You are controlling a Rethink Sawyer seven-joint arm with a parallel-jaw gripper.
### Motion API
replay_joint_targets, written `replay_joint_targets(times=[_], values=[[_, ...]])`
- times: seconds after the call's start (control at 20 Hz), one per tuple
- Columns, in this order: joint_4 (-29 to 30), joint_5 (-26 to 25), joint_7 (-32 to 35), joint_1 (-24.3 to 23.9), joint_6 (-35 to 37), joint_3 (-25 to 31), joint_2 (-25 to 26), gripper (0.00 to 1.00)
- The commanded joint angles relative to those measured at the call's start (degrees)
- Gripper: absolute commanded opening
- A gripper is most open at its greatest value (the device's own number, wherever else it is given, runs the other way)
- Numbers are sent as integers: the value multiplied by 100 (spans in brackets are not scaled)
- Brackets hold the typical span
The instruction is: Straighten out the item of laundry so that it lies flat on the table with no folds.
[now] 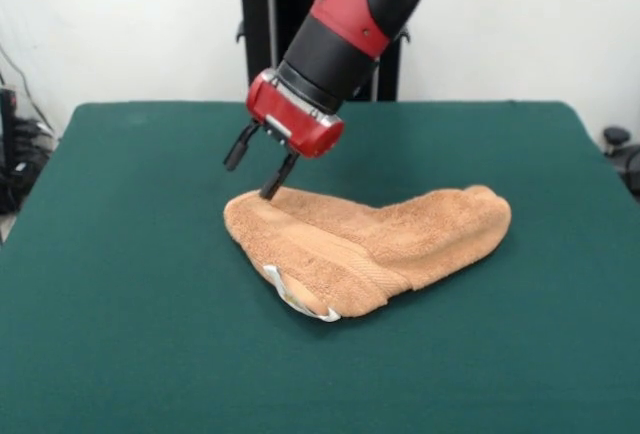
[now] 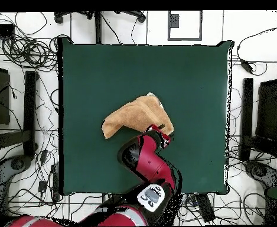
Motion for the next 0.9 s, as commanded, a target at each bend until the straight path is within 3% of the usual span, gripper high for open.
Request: replay_joint_targets(times=[0.05, 0.4, 0.9], values=[[195, -70, 1256, -217, 335, 644, -449, 100], [80, -46, 1450, -325, -222, 876, -38, 100], [-123, 716, 1481, 194, -415, 716, 611, 100]])
